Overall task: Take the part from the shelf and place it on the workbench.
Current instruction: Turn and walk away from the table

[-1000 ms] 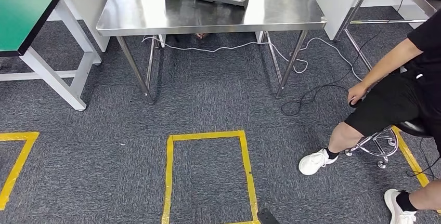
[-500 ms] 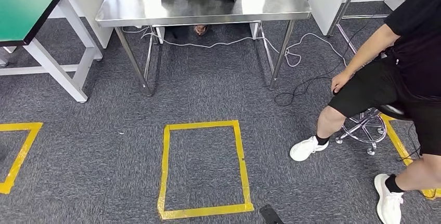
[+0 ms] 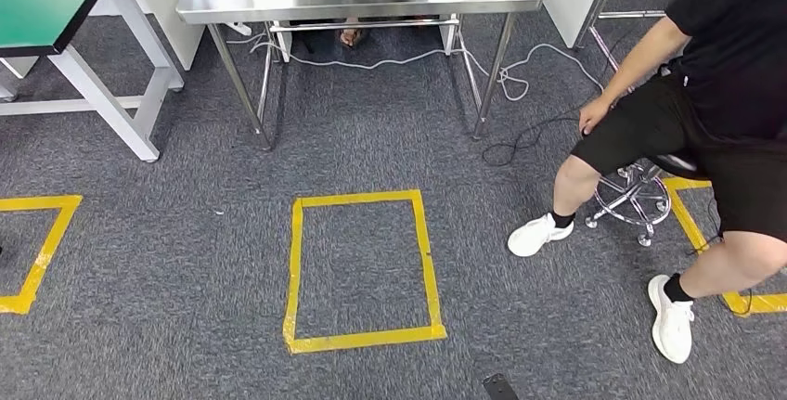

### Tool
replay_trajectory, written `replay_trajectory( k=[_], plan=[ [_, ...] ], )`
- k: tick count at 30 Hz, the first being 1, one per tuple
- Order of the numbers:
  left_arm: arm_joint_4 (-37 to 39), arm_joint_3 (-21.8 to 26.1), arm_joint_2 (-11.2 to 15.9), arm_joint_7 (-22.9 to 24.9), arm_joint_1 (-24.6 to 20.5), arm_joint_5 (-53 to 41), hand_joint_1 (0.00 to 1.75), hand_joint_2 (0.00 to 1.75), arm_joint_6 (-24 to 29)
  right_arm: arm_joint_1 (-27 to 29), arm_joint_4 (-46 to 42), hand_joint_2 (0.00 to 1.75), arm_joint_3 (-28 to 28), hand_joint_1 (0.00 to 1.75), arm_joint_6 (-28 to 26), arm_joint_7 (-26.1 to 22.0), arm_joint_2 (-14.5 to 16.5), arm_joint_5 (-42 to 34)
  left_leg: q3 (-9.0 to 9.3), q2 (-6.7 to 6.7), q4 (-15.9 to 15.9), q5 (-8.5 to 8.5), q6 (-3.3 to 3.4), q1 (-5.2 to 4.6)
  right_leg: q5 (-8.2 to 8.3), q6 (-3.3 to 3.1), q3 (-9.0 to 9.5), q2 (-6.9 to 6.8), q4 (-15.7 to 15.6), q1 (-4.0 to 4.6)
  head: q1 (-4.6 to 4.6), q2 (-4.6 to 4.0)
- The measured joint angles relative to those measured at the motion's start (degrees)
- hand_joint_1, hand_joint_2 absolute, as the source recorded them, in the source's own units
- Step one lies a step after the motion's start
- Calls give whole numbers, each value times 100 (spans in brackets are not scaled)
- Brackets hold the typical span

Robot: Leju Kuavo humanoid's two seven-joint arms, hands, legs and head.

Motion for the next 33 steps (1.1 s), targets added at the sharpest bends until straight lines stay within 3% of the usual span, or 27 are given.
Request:
replay_trajectory(
  k=[2,3,5,7,9,10,11,14,18,19,21,23,24,25,27,28,29,31,32,33],
  plan=[
    [-2,-2,11,21,3,0,0,0,26,6,-3,0,-6,0,-10,19,4,4,-137,-3,169,66,-75,-4,-411,-148,424,0,-666,25,-13,0],
    [1,-3,9,35,12,0,0,0,36,25,-3,0,-10,0,-15,31,-2,2,-156,1,195,99,-100,21,-510,-237,442,-3,-763,43,-29,0],
    [6,-4,9,68,47,1,0,0,56,86,3,0,-17,0,-26,58,-3,-13,-187,-2,245,47,-136,89,-469,-382,404,-30,-717,44,-39,1],
    [11,-4,8,88,81,1,0,0,72,141,8,0,-30,0,-39,75,-7,-26,-331,-19,668,-393,-160,127,-372,-508,341,-49,-717,60,-41,0],
    [13,-4,9,95,91,0,0,0,79,174,10,0,-47,0,-44,80,-5,-25,-564,-36,1463,-933,-171,123,-289,-561,248,-53,-711,114,-45,-1],
    [14,-4,9,96,91,0,0,0,79,190,11,0,-54,0,-44,80,-3,-23,-628,-41,1778,-1062,-167,117,-260,-566,212,-52,-708,142,-44,-1],
    [14,-4,8,97,93,0,0,0,79,206,12,0,-58,0,-44,81,-2,-22,-599,-42,1915,-1085,-141,105,-239,-565,191,-51,-706,172,-45,-1],
    [16,-4,5,97,95,0,0,0,78,229,16,0,-63,0,-44,84,-5,-24,-180,-46,1495,-844,-8,49,-212,-555,207,-46,-705,245,-44,-1],
    [15,-4,5,97,94,0,0,0,78,229,17,0,-64,0,-44,83,-5,-22,-39,-50,1292,-767,38,32,-209,-554,216,-43,-706,260,-44,-1],
    [15,-4,6,97,93,0,0,0,78,227,17,0,-65,0,-44,83,-4,-22,55,-60,1152,-722,78,13,-206,-557,220,-41,-706,267,-44,-1],
    [14,-6,33,98,96,-2,0,0,80,220,20,0,-67,0,-45,84,31,-22,281,-91,780,-663,245,-74,-187,-537,208,-41,-708,241,-27,-1],
    [11,-10,74,99,92,-5,0,0,85,210,26,0,-79,0,-48,85,75,-21,613,-78,140,-520,477,-152,-181,-448,161,-33,-720,211,-9,-1],
    [11,-12,85,100,85,-7,0,0,84,202,29,0,-87,0,-50,85,85,-21,726,-58,-101,-444,548,-165,-236,-407,62,-25,-593,201,0,-1],
    [10,-13,78,100,71,-7,0,0,82,198,30,0,-95,0,-51,85,67,-21,814,-48,-311,-364,578,-150,-342,-387,-87,-12,-356,196,2,-1],
    [13,-13,50,103,59,-7,0,0,78,193,30,0,-103,0,-51,84,27,-21,788,-51,-332,-343,530,-128,-559,-344,-492,-2,326,144,16,0],
    [15,-13,34,104,59,-7,0,0,78,200,31,0,-105,0,-51,85,8,-22,765,-51,-312,-349,487,-114,-569,-283,-610,-2,499,112,25,-1],
    [17,-13,18,105,60,-7,0,0,78,208,32,0,-106,0,-51,85,-10,-22,737,-54,-273,-360,434,-95,-485,-196,-619,-4,454,74,24,-1],
    [19,-13,-4,106,59,-7,0,0,78,218,34,0,-107,0,-51,86,-32,-22,649,-58,-107,-417,293,-42,-163,-7,-350,-17,-175,-7,27,0],
    [17,-13,-3,106,57,-7,0,0,78,213,34,0,-107,0,-50,86,-27,-22,588,-57,3,-465,206,-33,-40,38,-239,-17,-461,-20,37,1],
    [16,-13,1,105,55,-7,0,0,79,203,34,0,-108,0,-50,86,-23,-22,533,-57,108,-520,131,-33,25,9,-168,-13,-623,-16,42,0]
  ],
)
